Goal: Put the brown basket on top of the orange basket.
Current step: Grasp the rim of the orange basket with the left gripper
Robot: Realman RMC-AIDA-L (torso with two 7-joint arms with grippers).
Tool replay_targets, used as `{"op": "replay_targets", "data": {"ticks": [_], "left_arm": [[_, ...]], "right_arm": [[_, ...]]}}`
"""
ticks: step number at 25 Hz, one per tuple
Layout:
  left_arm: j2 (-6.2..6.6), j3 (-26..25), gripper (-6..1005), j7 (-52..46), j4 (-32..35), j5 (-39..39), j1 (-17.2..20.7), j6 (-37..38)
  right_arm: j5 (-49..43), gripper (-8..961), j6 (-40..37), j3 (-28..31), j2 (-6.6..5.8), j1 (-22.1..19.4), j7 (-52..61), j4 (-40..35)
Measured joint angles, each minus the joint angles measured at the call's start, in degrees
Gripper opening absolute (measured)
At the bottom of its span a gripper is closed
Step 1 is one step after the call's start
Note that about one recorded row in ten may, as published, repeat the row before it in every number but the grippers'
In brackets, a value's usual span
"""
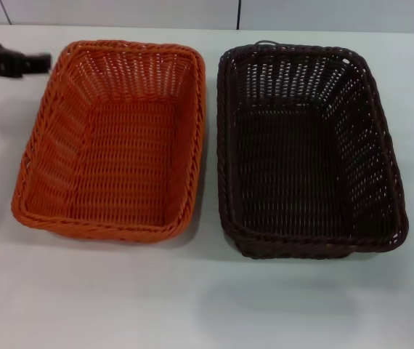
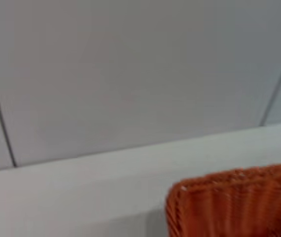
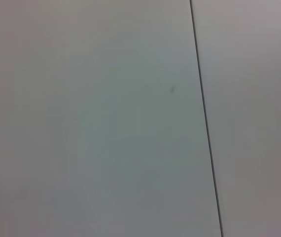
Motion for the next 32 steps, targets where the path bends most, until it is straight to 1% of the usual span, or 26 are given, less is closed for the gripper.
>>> {"op": "replay_targets", "data": {"ticks": [3,7,8,11,19,28,32], "left_arm": [[0.01,1.5,833,-0.1,-2.7,0.2,-0.4,-0.1],[0.00,1.8,833,0.2,-5.0,0.3,-0.8,0.4],[0.02,2.4,832,0.3,-7.2,1.5,-1.1,2.1],[-0.01,2.8,832,-0.1,-8.7,2.9,-1.3,3.1],[-0.01,3.7,812,0.1,-13.4,2.7,-2.7,3.1],[0.05,5.8,783,-0.8,-14.2,3.8,-3.0,2.5],[0.04,6.2,625,-0.8,-14.2,5.6,-3.1,2.4]], "right_arm": [[0.0,826,-0.4,0.1,-0.02,0.2,0.0,0.0],[0.0,826,-0.5,0.2,-0.02,0.3,0.0,0.0],[0.0,826,-0.5,0.3,-0.02,0.3,0.0,0.0],[-0.1,826,-0.7,0.3,-0.02,0.4,0.0,0.0],[-0.1,827,-1.1,0.4,-0.02,0.3,0.0,0.0],[-0.1,827,-1.2,0.1,-0.02,0.3,0.0,0.0],[-0.1,827,-1.2,0.0,-0.03,0.2,0.0,0.0]]}}
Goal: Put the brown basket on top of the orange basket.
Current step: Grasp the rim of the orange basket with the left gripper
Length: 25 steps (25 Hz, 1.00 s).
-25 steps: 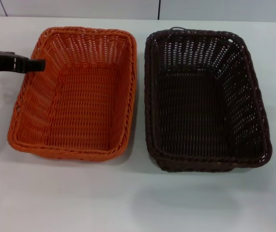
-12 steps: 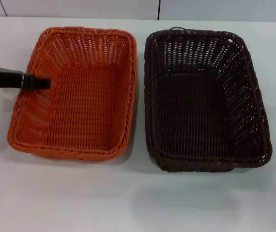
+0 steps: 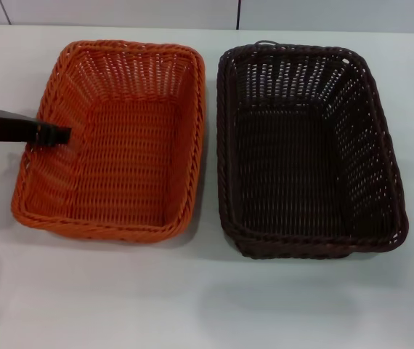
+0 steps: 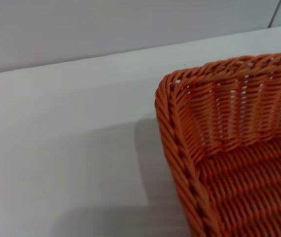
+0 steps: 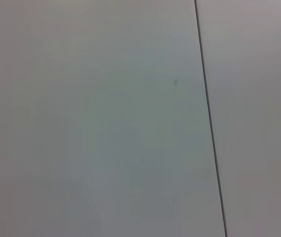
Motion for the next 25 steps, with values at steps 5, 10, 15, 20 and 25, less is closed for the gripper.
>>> {"op": "replay_targets", "data": {"ticks": [5,10,15,20,25], "left_arm": [[0.04,0.6,495,0.1,-1.8,2.0,-1.1,0.0],[0.16,1.9,381,0.6,-0.3,3.4,-1.1,-0.6],[0.18,1.9,346,4.3,1.4,3.3,-1.4,-2.4],[0.17,1.1,337,8.7,1.2,3.0,-2.7,-3.6],[0.26,-4.5,315,19.4,0.8,-0.4,-5.9,-6.0]], "right_arm": [[0.0,827,-0.1,-0.1,0.06,-0.1,0.0,0.0],[0.0,827,-0.1,-0.1,0.09,-0.2,0.0,-0.1],[0.0,827,-0.1,0.0,0.05,-0.1,0.0,-0.3],[0.0,827,0.2,0.1,0.02,-0.3,0.0,-0.4],[0.0,827,0.3,0.1,0.00,-0.3,0.0,-0.4]]}}
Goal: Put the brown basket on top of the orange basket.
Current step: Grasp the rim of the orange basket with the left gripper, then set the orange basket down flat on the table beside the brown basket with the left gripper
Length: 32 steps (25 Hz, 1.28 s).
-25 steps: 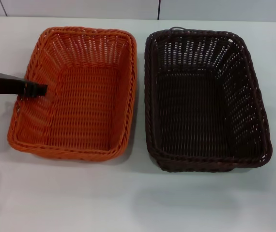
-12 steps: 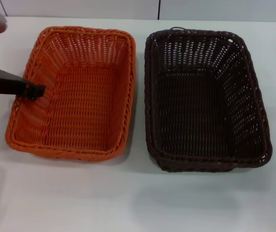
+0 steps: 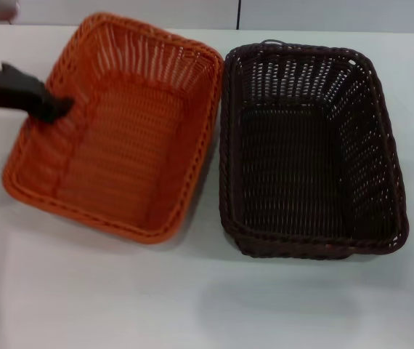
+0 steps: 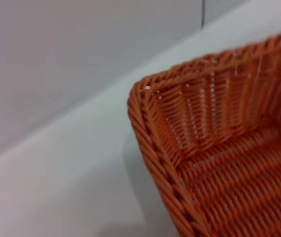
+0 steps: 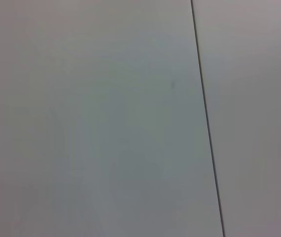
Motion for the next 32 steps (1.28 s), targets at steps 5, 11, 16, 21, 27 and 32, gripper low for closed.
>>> {"op": "replay_targets", "data": {"ticks": [5,11,16,21,27,32], "left_arm": [[0.11,-8.7,276,8.2,-2.0,-2.0,-4.3,-3.3],[0.58,-18.8,242,21.1,-3.9,-5.6,-9.5,-11.0],[3.01,-23.5,221,33.0,-7.1,-11.0,-15.1,-21.0],[2.81,-24.6,187,36.8,-7.4,-11.5,-16.9,-23.3],[2.44,-24.8,210,41.7,-8.8,-13.8,-18.7,-26.3],[1.76,-24.7,229,44.1,-12.8,-14.0,-20.8,-26.4]], "right_arm": [[0.0,827,0.1,-0.1,0.02,-0.3,0.0,0.0],[0.0,827,0.6,-0.1,-0.01,-0.7,0.0,-0.4],[0.0,826,0.8,-0.2,0.06,-0.7,0.0,-0.7],[-0.1,826,1.2,-0.2,0.14,-0.9,0.0,-1.2],[-0.3,826,1.9,-0.2,0.12,-1.0,0.0,-1.7],[-0.4,826,2.0,-0.2,0.09,-1.0,0.0,-1.5]]}}
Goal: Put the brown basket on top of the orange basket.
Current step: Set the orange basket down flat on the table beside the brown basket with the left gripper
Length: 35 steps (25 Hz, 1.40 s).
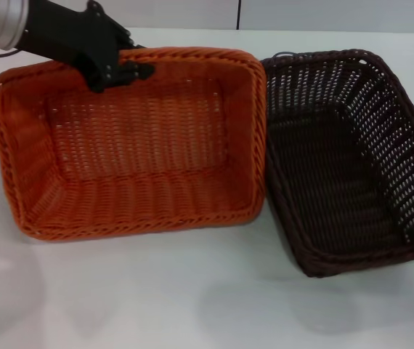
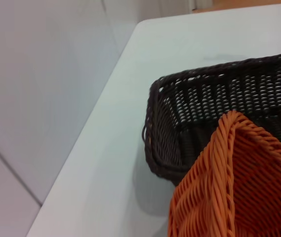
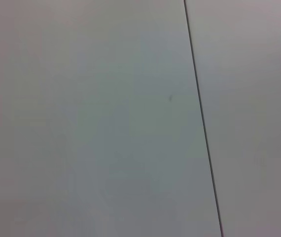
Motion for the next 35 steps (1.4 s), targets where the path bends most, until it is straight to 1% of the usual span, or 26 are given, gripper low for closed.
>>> {"op": "replay_targets", "data": {"ticks": [1,3,4,7,9,13,17,21,25,29,30,32,35], "left_arm": [[-0.14,0.0,233,0.4,-1.2,0.0,-0.7,0.3],[-0.14,0.0,240,0.4,-1.2,0.0,-0.7,0.3],[-0.58,-0.1,244,0.3,-3.4,0.4,-2.2,1.6],[-0.87,-0.1,256,-0.1,-4.2,1.0,-2.9,3.0],[-1.42,0.8,263,-0.2,-5.0,1.7,-3.1,7.4],[-1.52,1.9,278,-0.6,-5.6,1.9,-3.2,9.8],[-1.49,2.1,294,-0.6,-5.6,2.1,-3.2,9.6],[-1.53,3.5,309,-0.4,-5.6,2.9,-3.5,10.1],[-1.59,4.9,543,-0.1,-6.6,3.7,-4.3,13.0],[-1.83,5.8,769,1.0,-9.9,4.4,-5.5,19.0],[-1.83,5.8,775,1.0,-9.9,4.4,-5.5,19.0],[-1.94,6.9,787,1.6,-11.3,4.5,-5.9,22.4],[-1.98,7.2,804,1.6,-10.9,4.5,-5.9,22.9]], "right_arm": [[0.0,826,0.0,0.0,0.00,0.0,0.0,0.1],[0.0,826,0.0,0.0,0.00,0.1,0.0,0.1],[0.0,826,-0.1,0.0,0.00,0.1,-0.1,0.1],[-0.1,826,-0.1,-0.1,-0.05,0.1,-0.1,0.2],[-0.1,826,-0.1,-0.1,-0.09,0.1,-0.1,0.2],[-0.1,826,-0.1,-0.2,-0.09,0.0,-0.2,0.4],[-0.1,826,0.0,-0.6,-0.09,-0.4,-0.2,0.5],[-0.1,826,0.2,-0.7,-0.09,-0.7,-0.2,0.5],[-0.1,826,0.5,-1.3,-0.09,-0.7,-0.2,0.4],[-0.1,826,0.6,-2.1,-0.09,-0.6,-0.2,0.5],[-0.1,826,0.6,-2.2,-0.09,-0.6,-0.2,0.5],[-0.1,826,0.6,-2.2,-0.09,-0.8,-0.2,0.5],[-0.1,826,0.5,-2.3,-0.09,-1.1,-0.2,0.5]]}}
